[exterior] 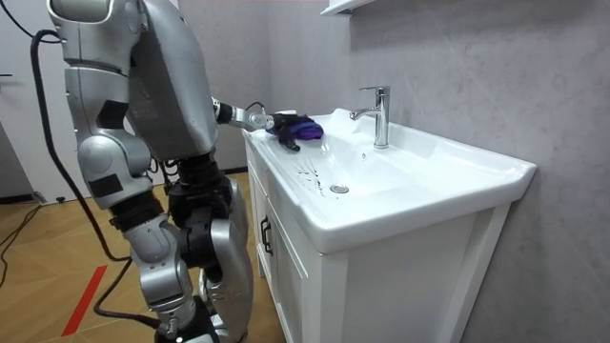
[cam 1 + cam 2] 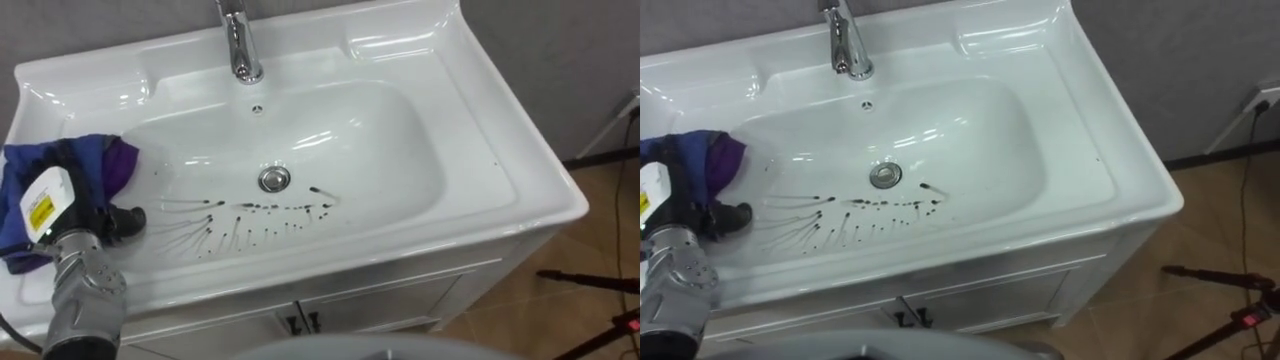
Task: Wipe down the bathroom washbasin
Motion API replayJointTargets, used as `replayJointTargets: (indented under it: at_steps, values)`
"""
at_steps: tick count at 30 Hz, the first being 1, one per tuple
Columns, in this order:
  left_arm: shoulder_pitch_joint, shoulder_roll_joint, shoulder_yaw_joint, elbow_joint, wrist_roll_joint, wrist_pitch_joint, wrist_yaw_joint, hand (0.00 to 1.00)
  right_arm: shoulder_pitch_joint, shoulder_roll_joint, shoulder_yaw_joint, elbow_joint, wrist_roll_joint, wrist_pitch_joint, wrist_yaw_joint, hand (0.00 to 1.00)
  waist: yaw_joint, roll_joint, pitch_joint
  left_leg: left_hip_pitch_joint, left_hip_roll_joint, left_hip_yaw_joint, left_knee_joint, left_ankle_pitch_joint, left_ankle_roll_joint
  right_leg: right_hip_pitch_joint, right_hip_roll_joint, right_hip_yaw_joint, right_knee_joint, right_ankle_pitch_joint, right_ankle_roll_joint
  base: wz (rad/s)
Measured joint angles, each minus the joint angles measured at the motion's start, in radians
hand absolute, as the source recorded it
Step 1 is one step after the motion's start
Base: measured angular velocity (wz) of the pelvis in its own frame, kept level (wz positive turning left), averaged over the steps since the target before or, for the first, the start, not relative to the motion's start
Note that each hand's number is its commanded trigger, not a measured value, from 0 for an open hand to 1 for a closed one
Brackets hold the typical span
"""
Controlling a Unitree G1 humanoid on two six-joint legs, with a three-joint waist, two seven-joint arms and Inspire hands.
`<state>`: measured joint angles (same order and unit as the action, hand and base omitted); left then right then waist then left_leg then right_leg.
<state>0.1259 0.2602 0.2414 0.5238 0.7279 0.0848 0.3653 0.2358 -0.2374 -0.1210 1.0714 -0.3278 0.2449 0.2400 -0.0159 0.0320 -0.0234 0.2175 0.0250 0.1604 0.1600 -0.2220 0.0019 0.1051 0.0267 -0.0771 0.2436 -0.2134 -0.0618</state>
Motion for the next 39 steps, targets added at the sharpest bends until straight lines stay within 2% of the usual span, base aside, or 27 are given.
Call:
replayJointTargets:
  at_steps: [4,10,12,23,28,34,37,39]
  values:
    - [-0.001,0.029,0.012,0.001,0.030,0.000,0.023,1.00,-0.003,0.000,0.000,-0.006,-0.003,0.017,0.000,0.00,0.000,0.004,-0.0025,0.005,0.000,0.000,0.000,0.002,-0.003,0.000,0.001,0.010,0.009,-0.005,-0.005,-0.05]
    - [-0.002,0.046,0.036,0.011,0.031,0.001,0.048,1.00,-0.004,0.000,-0.001,-0.006,-0.012,0.019,-0.009,0.00,-0.006,0.004,-0.0029,0.008,0.001,0.000,0.001,0.005,-0.008,-0.001,0.003,0.016,0.015,-0.010,-0.010,-0.03]
    - [-0.004,0.054,0.036,0.011,0.031,0.015,0.048,1.00,-0.007,-0.001,-0.001,-0.007,-0.040,0.020,-0.010,0.00,-0.007,0.006,-0.0029,0.008,0.001,0.000,0.001,0.006,-0.009,-0.001,0.003,0.018,0.014,-0.011,-0.011,0.00]
    - [-0.031,0.055,0.037,0.010,0.030,0.060,0.043,1.00,-0.019,-0.003,0.009,-0.040,-0.026,0.031,-0.041,0.00,-0.006,0.010,-0.0025,0.003,0.001,0.000,0.002,0.006,-0.009,-0.004,0.001,0.013,0.013,-0.014,-0.012,0.01]
    - [-0.040,0.049,0.035,0.004,0.024,0.070,0.037,1.00,-0.018,-0.004,0.022,-0.040,-0.025,0.031,-0.041,0.00,-0.006,0.013,-0.0015,-0.003,-0.001,0.000,0.003,0.006,-0.009,-0.010,-0.001,0.011,0.015,-0.016,-0.010,0.01]
    - [-0.047,0.042,0.030,-0.033,-0.072,0.076,0.030,1.00,-0.020,-0.004,0.022,-0.042,-0.008,0.013,-0.059,0.00,-0.007,0.013,-0.0015,-0.022,-0.003,-0.006,0.003,0.006,-0.009,-0.020,-0.008,-0.008,0.013,-0.017,-0.007,0.10]
    - [-0.039,0.030,0.029,-0.086,-0.109,0.086,0.016,1.00,-0.025,-0.002,0.022,-0.046,0.013,0.005,-0.065,0.00,-0.008,0.009,-0.0009,-0.031,-0.005,-0.024,0.003,0.006,-0.009,-0.023,-0.010,-0.018,0.010,-0.018,-0.006,0.14]
    - [-0.030,0.009,0.029,-0.124,-0.108,0.086,0.016,1.00,-0.036,-0.002,0.022,-0.044,0.013,0.002,-0.066,0.00,-0.006,0.005,0.0009,-0.035,-0.007,-0.028,0.004,0.006,-0.009,-0.026,-0.014,-0.029,0.010,-0.018,-0.004,0.14]
